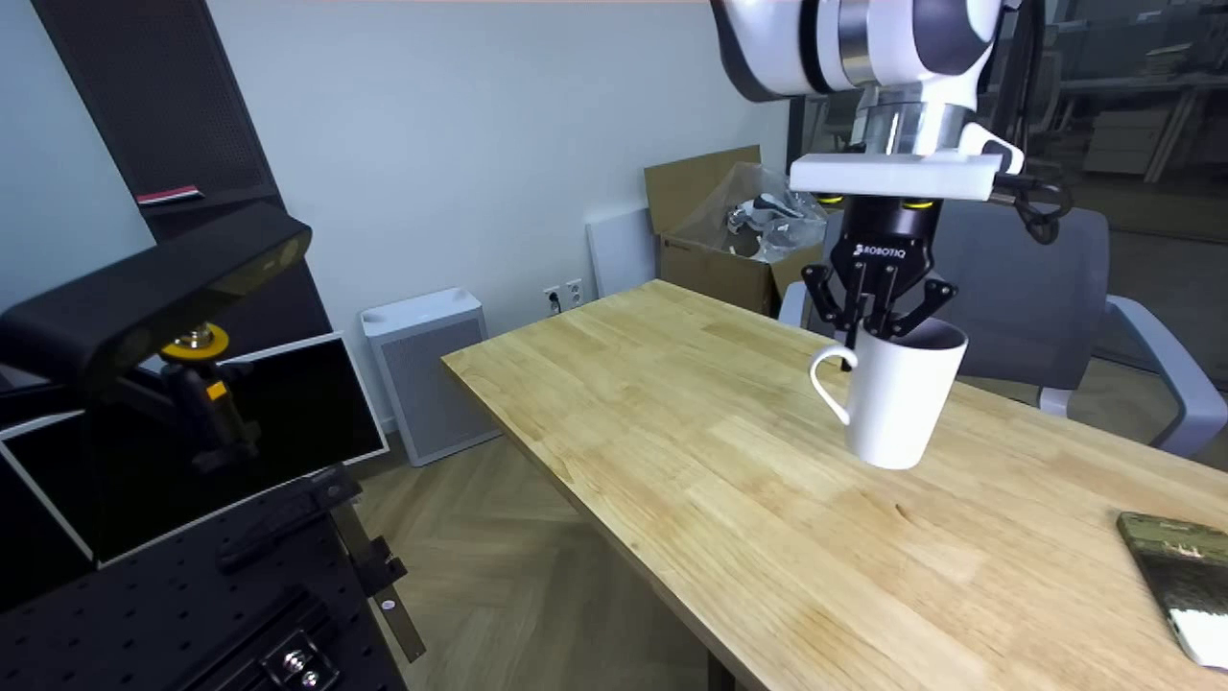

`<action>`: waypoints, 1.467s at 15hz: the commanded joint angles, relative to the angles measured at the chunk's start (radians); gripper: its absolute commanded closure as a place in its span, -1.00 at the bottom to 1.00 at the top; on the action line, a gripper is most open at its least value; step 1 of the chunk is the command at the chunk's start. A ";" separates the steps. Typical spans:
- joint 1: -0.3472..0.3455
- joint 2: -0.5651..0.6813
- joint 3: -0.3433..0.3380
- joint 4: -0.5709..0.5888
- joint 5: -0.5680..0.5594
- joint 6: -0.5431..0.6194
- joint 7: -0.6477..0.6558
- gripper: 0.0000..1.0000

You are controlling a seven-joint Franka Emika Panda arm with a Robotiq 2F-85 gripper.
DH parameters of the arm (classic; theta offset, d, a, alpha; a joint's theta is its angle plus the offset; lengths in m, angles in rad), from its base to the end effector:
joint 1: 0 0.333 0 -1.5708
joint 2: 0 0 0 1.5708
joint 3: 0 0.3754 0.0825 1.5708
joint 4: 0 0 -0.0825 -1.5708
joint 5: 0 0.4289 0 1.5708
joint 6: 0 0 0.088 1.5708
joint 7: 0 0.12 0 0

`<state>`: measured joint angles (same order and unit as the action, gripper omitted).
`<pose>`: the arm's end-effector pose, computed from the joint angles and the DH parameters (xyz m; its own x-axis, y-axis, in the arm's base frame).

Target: Move the white mug to the front of the table

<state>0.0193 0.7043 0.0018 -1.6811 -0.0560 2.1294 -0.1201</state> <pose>0.7150 0.0119 0.1719 0.9517 0.1691 -0.2564 0.1766 -0.9843 0.0066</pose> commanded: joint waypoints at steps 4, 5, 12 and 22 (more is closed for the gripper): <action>0.023 -0.170 0.007 -0.281 -0.016 0.084 0.043 0.95; 0.026 -0.181 0.007 -0.310 -0.016 0.093 0.044 0.95; 0.044 -0.231 0.002 -0.459 -0.031 0.177 0.063 0.95; 0.091 -0.224 -0.055 -0.565 -0.137 0.381 0.173 0.95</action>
<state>0.0836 0.5208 -0.0294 -2.2049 -0.1526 2.4780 -0.0187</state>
